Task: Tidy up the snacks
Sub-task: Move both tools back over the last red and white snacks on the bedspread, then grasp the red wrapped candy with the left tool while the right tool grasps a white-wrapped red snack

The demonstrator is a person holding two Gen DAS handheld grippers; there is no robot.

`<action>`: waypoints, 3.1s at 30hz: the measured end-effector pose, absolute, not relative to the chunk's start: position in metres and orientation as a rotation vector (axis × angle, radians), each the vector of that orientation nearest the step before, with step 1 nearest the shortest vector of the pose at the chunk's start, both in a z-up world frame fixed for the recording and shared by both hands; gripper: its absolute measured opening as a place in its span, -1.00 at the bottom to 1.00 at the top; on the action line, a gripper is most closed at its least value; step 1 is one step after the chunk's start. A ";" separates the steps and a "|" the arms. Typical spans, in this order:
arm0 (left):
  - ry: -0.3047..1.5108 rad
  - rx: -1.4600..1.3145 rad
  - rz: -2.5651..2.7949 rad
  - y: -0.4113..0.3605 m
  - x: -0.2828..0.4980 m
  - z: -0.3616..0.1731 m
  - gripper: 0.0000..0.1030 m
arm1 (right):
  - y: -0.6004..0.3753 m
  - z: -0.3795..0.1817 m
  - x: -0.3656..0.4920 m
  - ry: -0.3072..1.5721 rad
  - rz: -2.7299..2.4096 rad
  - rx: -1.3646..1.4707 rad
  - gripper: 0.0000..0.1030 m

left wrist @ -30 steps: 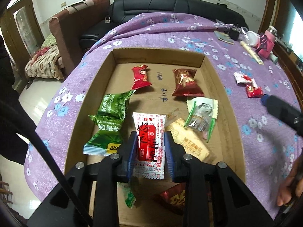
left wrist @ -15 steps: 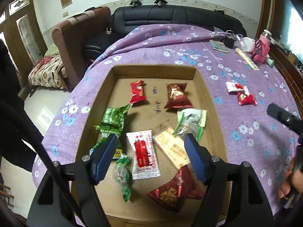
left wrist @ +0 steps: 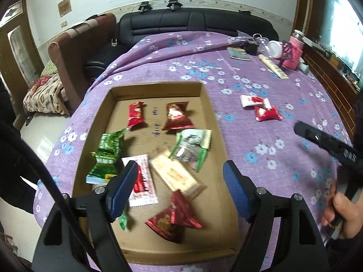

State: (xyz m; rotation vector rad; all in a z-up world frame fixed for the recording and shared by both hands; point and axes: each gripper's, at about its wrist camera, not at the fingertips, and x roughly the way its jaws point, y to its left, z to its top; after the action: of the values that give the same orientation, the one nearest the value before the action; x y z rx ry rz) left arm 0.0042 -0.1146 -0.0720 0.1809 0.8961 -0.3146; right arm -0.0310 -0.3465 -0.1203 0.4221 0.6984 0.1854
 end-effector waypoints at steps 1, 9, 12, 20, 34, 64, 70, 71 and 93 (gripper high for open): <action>0.895 0.184 -0.323 -0.117 0.002 -0.071 0.52 | -0.348 -0.119 -0.029 0.696 0.188 0.421 0.56; 0.911 0.210 -0.387 -0.146 0.004 -0.076 0.54 | -0.364 -0.127 0.045 0.770 0.198 0.344 0.56; 0.928 0.207 -0.399 -0.153 0.006 -0.079 0.54 | -0.360 -0.131 0.079 0.793 0.210 0.276 0.56; 0.947 0.216 -0.400 -0.156 0.007 -0.085 0.54 | -0.338 -0.153 0.089 0.961 0.307 0.158 0.55; 1.010 0.168 -0.410 -0.159 0.012 -0.098 0.54 | -0.339 -0.125 0.053 0.837 0.180 0.120 0.51; 1.033 0.306 -0.517 -0.249 0.032 -0.111 0.55 | -0.422 -0.114 -0.108 0.586 0.034 0.471 0.38; 1.013 0.235 -0.495 -0.243 0.023 -0.101 0.54 | -0.448 -0.070 -0.169 0.169 -0.001 0.647 0.91; 1.000 0.221 -0.478 -0.240 0.021 -0.097 0.54 | -0.457 -0.064 -0.183 0.065 0.009 0.722 1.00; 0.823 0.186 -0.386 -0.220 -0.012 -0.065 0.55 | -0.416 -0.029 -0.138 0.273 -0.094 0.488 1.00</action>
State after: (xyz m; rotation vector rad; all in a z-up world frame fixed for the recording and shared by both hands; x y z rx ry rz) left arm -0.0121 -0.2199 -0.0652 0.1863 0.8234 -0.3861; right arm -0.1384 -0.4158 -0.0286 0.4884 0.2733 -0.0935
